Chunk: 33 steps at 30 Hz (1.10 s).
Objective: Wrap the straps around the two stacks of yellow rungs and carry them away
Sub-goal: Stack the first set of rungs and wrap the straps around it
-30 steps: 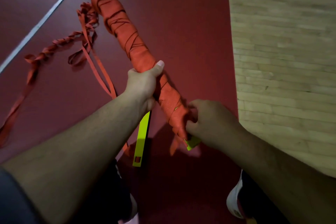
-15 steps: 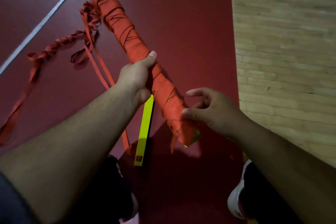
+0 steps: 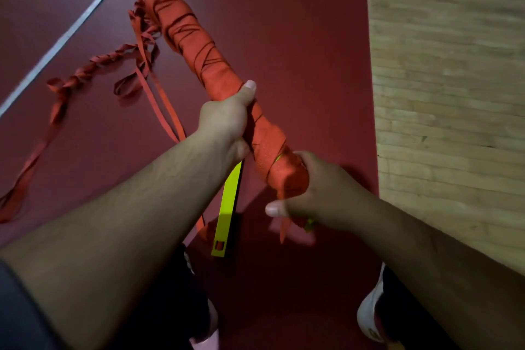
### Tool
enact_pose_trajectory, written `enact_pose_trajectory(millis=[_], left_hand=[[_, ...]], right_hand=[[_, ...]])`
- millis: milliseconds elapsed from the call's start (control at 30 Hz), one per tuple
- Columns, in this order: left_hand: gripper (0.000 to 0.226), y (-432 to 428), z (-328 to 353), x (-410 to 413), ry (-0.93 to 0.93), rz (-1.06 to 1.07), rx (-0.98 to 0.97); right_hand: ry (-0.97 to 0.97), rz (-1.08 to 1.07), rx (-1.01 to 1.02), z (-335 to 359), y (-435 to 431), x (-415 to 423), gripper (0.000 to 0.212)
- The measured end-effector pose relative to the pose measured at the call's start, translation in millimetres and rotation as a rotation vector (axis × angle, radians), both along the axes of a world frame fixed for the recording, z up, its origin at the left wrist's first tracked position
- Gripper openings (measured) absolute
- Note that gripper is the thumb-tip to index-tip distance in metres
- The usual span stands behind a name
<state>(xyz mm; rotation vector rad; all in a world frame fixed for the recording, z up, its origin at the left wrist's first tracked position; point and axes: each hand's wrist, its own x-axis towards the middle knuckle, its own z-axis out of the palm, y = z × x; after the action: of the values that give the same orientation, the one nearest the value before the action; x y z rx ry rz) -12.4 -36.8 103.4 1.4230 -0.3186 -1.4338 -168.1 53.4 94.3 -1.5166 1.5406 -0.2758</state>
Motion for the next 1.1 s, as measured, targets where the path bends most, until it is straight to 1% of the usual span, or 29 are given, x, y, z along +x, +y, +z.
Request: enact_pose_trajectory(millis=[67, 167, 300, 333, 367, 400, 467, 500, 600, 733, 800, 900, 967, 1033, 1100], left_hand=[[0.031, -0.6, -2.7, -1.9, -0.034, 0.017, -0.009], [0.055, -2.8, -6.6, -3.9, -0.055, 0.053, -0.015], [0.079, -2.5, -4.5, -6.0, -0.030, 0.046, 0.002], [0.078, -2.8, -4.0, -5.8, -0.013, 0.030, 0.007], [0.070, -2.2, -1.6, -5.9, -0.001, 0.011, 0.013], [0.055, -2.0, -0.2, -6.4, 0.000, -0.011, 0.024], [0.029, -1.8, 0.5, -7.1, -0.004, -0.046, 0.054], [0.024, -0.4, 0.7, -7.4, 0.013, -0.062, 0.060], [0.029, 1.2, 0.5, -7.0, 0.093, -0.105, 0.056], [0.024, 3.8, 5.4, -12.2, 0.118, -0.104, 0.048], [0.026, 4.9, 8.3, -14.9, 0.102, -0.092, 0.042], [0.037, 4.2, 8.3, -16.3, 0.092, -0.085, 0.042], [0.031, 3.3, 7.6, -15.2, 0.089, -0.084, 0.032], [0.023, 3.6, 7.7, -13.2, 0.091, -0.099, 0.033], [0.020, 4.2, 8.2, -10.8, 0.102, -0.122, 0.041]], right_hand=[[0.079, -0.028, -0.047, -0.8, 4.0, 5.2, 0.088], [0.244, -0.044, -0.186, -3.2, 8.5, 10.3, 0.093], [0.372, -0.029, -0.250, -3.9, 7.5, 11.4, 0.117], [0.389, -0.021, -0.270, -2.2, 7.0, 11.1, 0.122], [0.402, -0.007, -0.299, -0.2, 7.0, 10.6, 0.126], [0.411, 0.010, -0.328, 1.9, 7.8, 10.0, 0.128], [0.418, 0.041, -0.356, 4.3, 8.9, 9.1, 0.123], [0.415, 0.051, -0.354, 4.1, 9.0, 8.2, 0.116], [0.372, 0.028, -0.364, -0.3, 7.1, 7.6, 0.092], [0.334, -0.060, -0.353, -5.0, 3.8, 7.2, 0.087], [0.328, -0.097, -0.357, -5.2, 1.7, 5.3, 0.081], [0.309, -0.140, -0.386, -4.1, -1.1, 1.3, 0.062], [0.277, -0.158, -0.398, -2.7, -3.8, -1.3, 0.051], [0.232, -0.175, -0.399, -0.7, -7.0, -4.5, 0.047], [0.185, -0.206, -0.388, 1.5, -10.1, -8.2, 0.044]])
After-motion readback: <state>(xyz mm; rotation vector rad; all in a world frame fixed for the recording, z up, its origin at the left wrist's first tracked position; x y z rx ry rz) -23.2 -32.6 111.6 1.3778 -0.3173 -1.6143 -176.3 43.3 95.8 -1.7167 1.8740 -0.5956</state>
